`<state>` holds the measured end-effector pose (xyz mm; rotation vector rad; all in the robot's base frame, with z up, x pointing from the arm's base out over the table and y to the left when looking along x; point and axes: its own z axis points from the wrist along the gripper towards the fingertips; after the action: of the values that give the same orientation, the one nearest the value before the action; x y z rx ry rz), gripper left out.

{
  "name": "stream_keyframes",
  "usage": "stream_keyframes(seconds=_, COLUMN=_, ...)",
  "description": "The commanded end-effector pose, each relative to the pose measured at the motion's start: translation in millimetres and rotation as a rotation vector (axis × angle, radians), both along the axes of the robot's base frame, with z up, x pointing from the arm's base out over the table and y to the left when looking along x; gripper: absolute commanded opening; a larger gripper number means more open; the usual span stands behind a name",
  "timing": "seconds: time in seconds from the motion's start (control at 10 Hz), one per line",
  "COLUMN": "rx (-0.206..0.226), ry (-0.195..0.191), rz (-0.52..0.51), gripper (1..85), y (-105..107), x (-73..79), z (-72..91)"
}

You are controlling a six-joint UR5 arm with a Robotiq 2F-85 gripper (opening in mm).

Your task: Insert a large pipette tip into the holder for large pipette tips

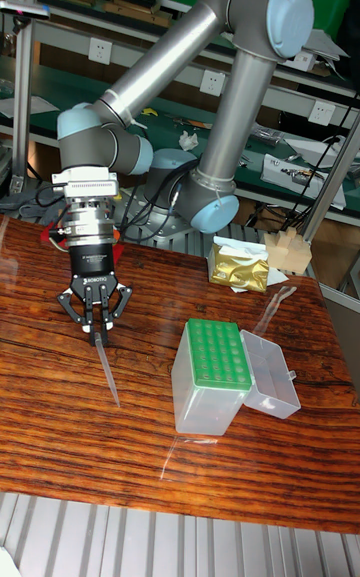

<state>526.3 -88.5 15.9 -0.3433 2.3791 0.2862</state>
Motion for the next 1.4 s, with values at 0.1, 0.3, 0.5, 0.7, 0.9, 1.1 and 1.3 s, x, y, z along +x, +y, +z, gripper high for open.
stream_keyframes(seconds=0.1, rx=0.006, ry=-0.016, rz=-0.015, gripper=23.3, y=-3.4, x=3.4, z=1.8)
stream_keyframes(seconds=0.3, rx=0.004, ry=-0.024, rz=-0.014, gripper=22.7, y=-5.5, x=4.8, z=-2.0)
stream_keyframes(seconds=0.5, rx=0.007, ry=-0.033, rz=-0.017, gripper=20.3, y=-7.3, x=5.4, z=-4.1)
stream_keyframes(seconds=0.7, rx=0.009, ry=-0.025, rz=-0.034, gripper=13.3, y=-9.8, x=4.5, z=-4.3)
stream_keyframes(seconds=0.9, rx=0.007, ry=-0.014, rz=-0.05, gripper=8.7, y=-11.7, x=3.1, z=-5.0)
stream_keyframes(seconds=1.1, rx=0.025, ry=-0.003, rz=-0.071, gripper=1.3, y=-9.4, x=3.7, z=-3.3)
stream_keyframes(seconds=1.3, rx=0.039, ry=0.034, rz=-0.096, gripper=1.0, y=-3.2, x=6.3, z=0.0)
